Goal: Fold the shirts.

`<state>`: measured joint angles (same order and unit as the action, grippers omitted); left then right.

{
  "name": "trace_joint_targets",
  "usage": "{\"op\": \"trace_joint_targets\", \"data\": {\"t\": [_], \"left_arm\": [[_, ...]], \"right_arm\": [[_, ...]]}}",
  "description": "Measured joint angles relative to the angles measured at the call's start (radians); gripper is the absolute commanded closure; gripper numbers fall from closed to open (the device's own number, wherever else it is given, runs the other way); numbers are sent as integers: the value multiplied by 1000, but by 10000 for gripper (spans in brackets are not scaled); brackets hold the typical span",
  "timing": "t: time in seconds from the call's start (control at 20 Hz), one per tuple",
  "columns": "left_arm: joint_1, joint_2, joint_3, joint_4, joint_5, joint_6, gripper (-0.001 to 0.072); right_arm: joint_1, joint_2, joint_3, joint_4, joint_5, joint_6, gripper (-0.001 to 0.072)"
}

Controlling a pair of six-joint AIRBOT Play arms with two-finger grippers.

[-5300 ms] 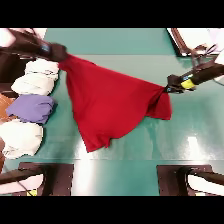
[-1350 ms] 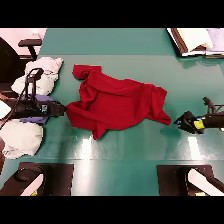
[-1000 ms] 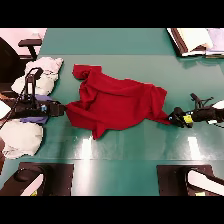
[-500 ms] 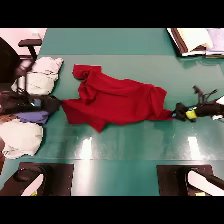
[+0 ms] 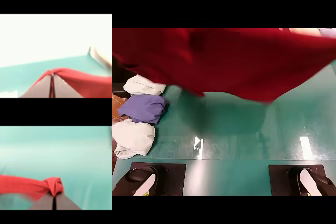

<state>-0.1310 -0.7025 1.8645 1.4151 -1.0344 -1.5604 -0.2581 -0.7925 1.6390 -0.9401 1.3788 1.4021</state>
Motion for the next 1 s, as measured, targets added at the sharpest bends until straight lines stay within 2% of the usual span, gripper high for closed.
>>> {"op": "trace_joint_targets", "data": {"t": [0.2,0.4,0.6,0.75,1.0], "left_arm": [[0,3,192,8,64,-50,683],[0,-13,204,23,35,-78,683],[0,-108,73,34,-95,-102,682],[0,-235,-68,17,-175,-108,682],[0,-500,-235,1,-152,-109,682]], "right_arm": [[-121,17,291,2,63,18,698],[-189,-32,436,2,134,70,699],[-194,-104,338,-2,209,116,699],[-105,-198,185,-73,258,131,699],[100,-454,-6,-266,271,139,699]]}}
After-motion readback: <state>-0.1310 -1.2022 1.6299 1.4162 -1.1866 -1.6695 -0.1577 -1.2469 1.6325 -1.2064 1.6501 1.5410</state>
